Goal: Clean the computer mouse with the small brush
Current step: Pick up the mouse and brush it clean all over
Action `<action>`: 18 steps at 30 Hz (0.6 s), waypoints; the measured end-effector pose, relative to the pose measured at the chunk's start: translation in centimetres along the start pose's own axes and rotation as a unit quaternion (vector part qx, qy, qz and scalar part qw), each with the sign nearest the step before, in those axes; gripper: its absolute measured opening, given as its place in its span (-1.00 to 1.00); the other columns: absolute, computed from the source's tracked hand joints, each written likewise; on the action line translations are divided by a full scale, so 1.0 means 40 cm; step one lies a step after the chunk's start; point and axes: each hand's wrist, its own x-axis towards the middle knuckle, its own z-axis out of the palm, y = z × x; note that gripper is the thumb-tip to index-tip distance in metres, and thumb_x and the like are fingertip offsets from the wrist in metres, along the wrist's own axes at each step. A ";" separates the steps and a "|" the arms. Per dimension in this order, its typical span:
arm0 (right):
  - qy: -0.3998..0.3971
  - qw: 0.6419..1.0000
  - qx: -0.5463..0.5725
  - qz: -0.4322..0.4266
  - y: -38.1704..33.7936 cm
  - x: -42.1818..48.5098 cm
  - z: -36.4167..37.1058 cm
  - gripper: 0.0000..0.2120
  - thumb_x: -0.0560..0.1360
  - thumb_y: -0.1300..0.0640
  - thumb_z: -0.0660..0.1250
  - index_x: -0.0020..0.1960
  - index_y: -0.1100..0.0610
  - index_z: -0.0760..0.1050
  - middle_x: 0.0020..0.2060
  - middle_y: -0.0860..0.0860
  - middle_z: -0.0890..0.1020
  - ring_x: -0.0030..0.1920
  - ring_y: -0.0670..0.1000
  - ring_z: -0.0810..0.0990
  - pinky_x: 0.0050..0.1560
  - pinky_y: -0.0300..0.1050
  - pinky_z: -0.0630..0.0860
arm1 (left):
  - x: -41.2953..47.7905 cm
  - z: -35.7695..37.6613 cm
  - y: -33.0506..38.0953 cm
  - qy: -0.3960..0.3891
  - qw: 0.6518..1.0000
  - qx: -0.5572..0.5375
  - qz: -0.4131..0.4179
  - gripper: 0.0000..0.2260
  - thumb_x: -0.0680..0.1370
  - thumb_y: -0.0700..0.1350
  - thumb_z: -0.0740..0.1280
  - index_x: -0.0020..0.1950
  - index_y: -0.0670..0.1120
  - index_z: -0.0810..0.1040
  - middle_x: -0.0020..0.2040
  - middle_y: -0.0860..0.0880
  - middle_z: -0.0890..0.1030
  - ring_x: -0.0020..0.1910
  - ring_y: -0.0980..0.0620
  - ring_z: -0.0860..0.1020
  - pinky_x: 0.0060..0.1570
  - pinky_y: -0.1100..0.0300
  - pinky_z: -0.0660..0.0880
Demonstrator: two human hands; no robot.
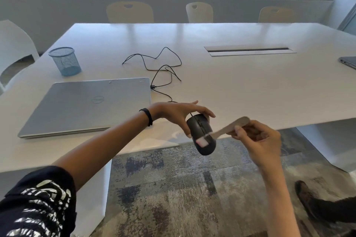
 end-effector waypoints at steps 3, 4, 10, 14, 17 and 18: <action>-0.015 0.997 -0.079 0.004 0.003 0.008 -0.064 -0.76 0.40 0.17 0.47 -0.17 -0.20 0.67 -0.27 -0.18 0.72 -0.26 -0.14 0.72 -0.19 -0.33 0.61 | -0.005 -0.009 0.005 0.009 1.000 0.001 -0.001 -0.29 0.36 -0.19 0.52 0.43 -0.05 0.28 0.28 -0.02 0.48 0.37 0.06 0.37 0.48 -0.04 -0.28; 0.012 0.996 -0.085 -0.008 0.003 0.012 -0.081 -0.75 0.42 0.22 0.46 -0.17 -0.16 0.65 -0.28 -0.21 0.72 -0.26 -0.16 0.71 -0.20 -0.35 0.60 | -0.005 -0.012 0.007 0.013 1.000 0.001 -0.002 -0.29 0.36 -0.20 0.52 0.44 -0.05 0.28 0.28 -0.03 0.48 0.37 0.05 0.37 0.48 -0.04 -0.28; 0.168 0.984 0.046 -0.039 0.020 0.031 -0.120 -0.84 0.50 0.23 0.39 -0.09 -0.02 0.64 -0.23 -0.16 0.73 -0.16 -0.05 0.73 -0.15 -0.16 0.66 | 0.006 -0.003 0.019 0.019 1.000 0.003 -0.006 -0.30 0.37 -0.20 0.52 0.43 -0.05 0.29 0.28 -0.01 0.48 0.36 0.08 0.38 0.48 -0.03 -0.26; 0.164 0.982 0.092 -0.011 0.037 0.040 -0.097 -0.74 0.52 0.29 0.34 -0.12 -0.04 0.67 -0.24 -0.15 0.73 -0.19 -0.08 0.73 -0.19 -0.18 0.66 | 0.015 0.006 0.018 0.019 1.000 0.008 -0.012 -0.31 0.37 -0.19 0.52 0.43 -0.05 0.29 0.29 0.00 0.47 0.37 0.08 0.36 0.48 -0.05 -0.29; 0.168 0.980 0.106 0.010 0.060 0.047 -0.083 -0.90 0.49 0.21 0.36 -0.09 0.06 0.62 -0.25 -0.10 0.74 -0.21 -0.04 0.73 -0.19 -0.15 0.66 | 0.010 -0.006 0.010 0.019 0.999 0.010 -0.025 -0.31 0.37 -0.20 0.52 0.43 -0.05 0.29 0.30 0.00 0.47 0.37 0.08 0.36 0.46 -0.03 -0.31; 0.172 0.979 0.108 0.015 0.067 0.050 -0.079 -0.88 0.50 0.23 0.36 -0.10 0.05 0.63 -0.26 -0.09 0.74 -0.21 -0.04 0.73 -0.20 -0.14 0.66 | 0.007 -0.015 0.006 0.015 0.999 0.010 -0.033 -0.31 0.37 -0.20 0.52 0.43 -0.05 0.29 0.30 -0.01 0.47 0.38 0.07 0.35 0.46 -0.02 -0.32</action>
